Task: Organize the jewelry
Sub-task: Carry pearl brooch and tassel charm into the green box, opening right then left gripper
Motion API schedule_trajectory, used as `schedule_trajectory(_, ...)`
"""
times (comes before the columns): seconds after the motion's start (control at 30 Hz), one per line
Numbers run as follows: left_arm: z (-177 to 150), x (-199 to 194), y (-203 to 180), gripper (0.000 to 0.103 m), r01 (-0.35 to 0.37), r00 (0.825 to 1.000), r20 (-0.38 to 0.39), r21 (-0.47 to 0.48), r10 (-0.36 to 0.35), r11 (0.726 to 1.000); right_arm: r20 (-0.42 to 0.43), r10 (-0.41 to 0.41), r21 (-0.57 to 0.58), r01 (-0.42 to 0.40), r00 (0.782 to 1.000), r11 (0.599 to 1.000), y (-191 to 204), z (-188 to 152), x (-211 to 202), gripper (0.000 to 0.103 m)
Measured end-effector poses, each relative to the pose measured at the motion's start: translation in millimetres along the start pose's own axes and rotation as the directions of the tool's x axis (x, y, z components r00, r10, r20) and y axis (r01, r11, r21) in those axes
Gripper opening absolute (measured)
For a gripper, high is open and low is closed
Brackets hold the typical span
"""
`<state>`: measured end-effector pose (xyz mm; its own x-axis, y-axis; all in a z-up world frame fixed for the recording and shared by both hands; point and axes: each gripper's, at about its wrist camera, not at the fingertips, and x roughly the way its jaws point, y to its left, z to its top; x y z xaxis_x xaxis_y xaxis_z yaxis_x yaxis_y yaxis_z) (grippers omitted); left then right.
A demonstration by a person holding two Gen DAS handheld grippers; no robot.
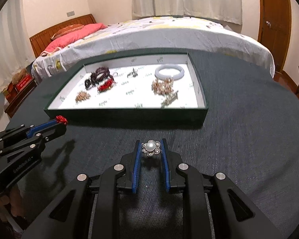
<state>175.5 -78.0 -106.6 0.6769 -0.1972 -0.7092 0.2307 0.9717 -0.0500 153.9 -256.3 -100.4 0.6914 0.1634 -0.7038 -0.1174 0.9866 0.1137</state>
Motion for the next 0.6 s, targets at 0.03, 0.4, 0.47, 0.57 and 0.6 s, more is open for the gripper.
schedule_trajectory(0.03,3.2,-3.6,2.0,0.013,-0.004,1.000,0.012,-0.005,0.004,1.000,0.010,0.002,-0.002,-0.002,1.000,1.000,1.2,3.5,-2.9,0.020)
schedule_trajectory(0.4,46.7,-19.9,15.3,0.013,-0.009,0.993,0.121,-0.029,0.012,1.000,0.106,0.024,-0.067,-0.017,0.994,0.998,23.5,53.2,-14.6,0.012)
schedule_trajectory(0.47,56.3,-16.5,15.9,0.013,-0.009,0.991,0.137,-0.029,0.013,1.000,0.111,0.031,-0.073,-0.023,0.993,0.997,26.3,61.2,-10.4,0.012)
schedule_trajectory(0.57,65.5,-7.6,16.7,0.013,-0.014,0.989,0.147,-0.030,0.018,0.999,0.111,0.026,-0.082,-0.017,0.994,0.996,29.8,70.7,3.1,0.011)
schedule_trajectory(0.6,68.0,-0.9,17.2,0.013,-0.017,0.990,0.143,-0.032,0.022,0.999,0.101,0.022,-0.083,-0.014,0.995,0.996,30.3,72.8,11.7,0.011)
